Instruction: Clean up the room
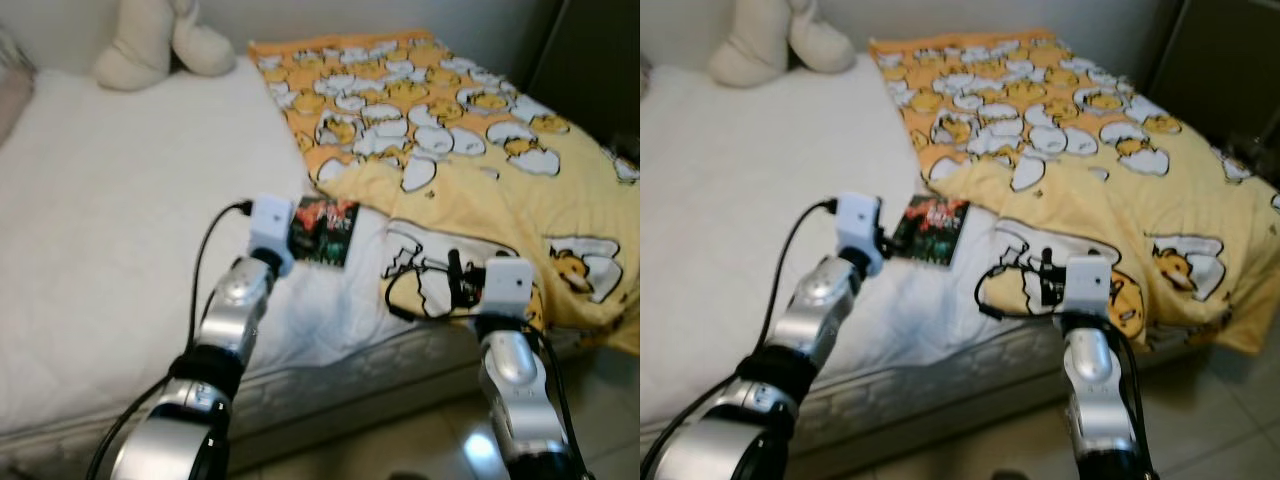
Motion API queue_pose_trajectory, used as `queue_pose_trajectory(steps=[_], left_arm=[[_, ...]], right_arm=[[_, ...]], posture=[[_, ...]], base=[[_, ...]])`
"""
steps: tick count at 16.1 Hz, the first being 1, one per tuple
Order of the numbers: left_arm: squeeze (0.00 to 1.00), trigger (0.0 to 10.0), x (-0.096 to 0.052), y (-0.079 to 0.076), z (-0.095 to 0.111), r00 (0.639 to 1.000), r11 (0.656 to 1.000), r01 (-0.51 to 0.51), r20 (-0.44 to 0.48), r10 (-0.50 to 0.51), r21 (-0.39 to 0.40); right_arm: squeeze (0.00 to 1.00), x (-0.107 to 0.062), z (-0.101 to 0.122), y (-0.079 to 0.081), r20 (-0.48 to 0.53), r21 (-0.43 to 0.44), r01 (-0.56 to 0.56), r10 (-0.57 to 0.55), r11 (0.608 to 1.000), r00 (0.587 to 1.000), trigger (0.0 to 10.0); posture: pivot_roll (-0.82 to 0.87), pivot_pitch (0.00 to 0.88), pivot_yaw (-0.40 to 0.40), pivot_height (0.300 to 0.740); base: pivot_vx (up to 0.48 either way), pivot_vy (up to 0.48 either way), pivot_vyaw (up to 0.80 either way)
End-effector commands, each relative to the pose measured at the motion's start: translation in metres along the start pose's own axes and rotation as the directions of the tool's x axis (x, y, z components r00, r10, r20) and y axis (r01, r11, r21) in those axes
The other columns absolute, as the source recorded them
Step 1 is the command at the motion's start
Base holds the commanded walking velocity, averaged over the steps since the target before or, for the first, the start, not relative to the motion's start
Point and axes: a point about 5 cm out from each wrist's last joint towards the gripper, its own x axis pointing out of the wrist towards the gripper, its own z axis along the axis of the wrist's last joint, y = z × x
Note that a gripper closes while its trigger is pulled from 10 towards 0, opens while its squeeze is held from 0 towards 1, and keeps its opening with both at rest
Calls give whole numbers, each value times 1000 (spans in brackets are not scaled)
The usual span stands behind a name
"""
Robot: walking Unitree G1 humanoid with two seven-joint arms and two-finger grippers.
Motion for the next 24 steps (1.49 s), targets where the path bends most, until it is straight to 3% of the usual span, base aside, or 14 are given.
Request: queue_pose_trajectory(steps=[1, 5, 9, 11, 12, 13, 15, 18, 23, 24], left_arm=[[0, 10000, 6, -10, 6, 999, 999, 34, 21, -34, 2], [0, 10000, 11, -22, 7, 998, 998, 58, 21, -58, 1], [0, 10000, 17, -20, 5, 1000, 1000, -7, -23, 7, -21], [0, 10000, 18, -15, 4, 997, 998, -56, -46, 57, 17], [0, 10000, 18, -10, 4, 993, 991, -107, -50, 111, 76], [1000, 10000, 18, -5, 5, 990, 990, -133, -40, 135, 52], [1000, 10000, 17, 1, 4, 988, 989, -145, -54, 145, 5], [1000, 10000, 17, 17, -2, 972, 981, -186, -138, 192, 53], [1000, 10000, 16, 12, -16, 961, 992, -126, -247, 122, -3], [0, 10000, 15, 11, -19, 958, 992, -127, -260, 122, -2]], right_arm=[[0, -1, 0, -6, -11, -5, 13, -14, 1000, 1000, 10000], [0, -6, -2, -10, -13, -14, 21, -21, 1000, 1000, 10000], [0, -11, -4, -10, -28, -16, 19, -19, 1000, 999, 10000], [0, -13, -5, -12, -38, -17, 21, -21, 1000, 999, 10000], [0, -14, -6, -12, -44, -17, 20, -21, 1000, 999, 10000], [0, -16, -7, -12, -52, -18, 15, -16, 1000, 999, 10000], [0, -17, -8, -10, -56, -17, 11, -11, 1000, 998, 10000], [0, -26, -8, -12, -64, -20, 2, -3, 1000, 998, 10000], [0, -59, -13, -18, -119, -42, -14, 9, 999, 993, 10000], [0, -66, -14, -20, -132, -46, -13, 7, 999, 991, 10000]], posture=[[-155, 0, 48, 740], [-185, 0, 58, 740], [-197, 0, 57, 740], [-200, 0, 57, 740], [-201, 0, 56, 740], [-200, 0, 53, 740], [-200, 0, 49, 740], [-224, 5, 34, 740], [-291, 93, 20, 740], [-315, 132, 16, 740]], base=[[435, 0, -750], [443, 0, -188], [427, 70, 0], [302, 375, 0], [0, 0, 0], [0, 0, 0], [0, 0, 0], [0, 0, 0], [0, 0, 0], [0, 0, 0]])
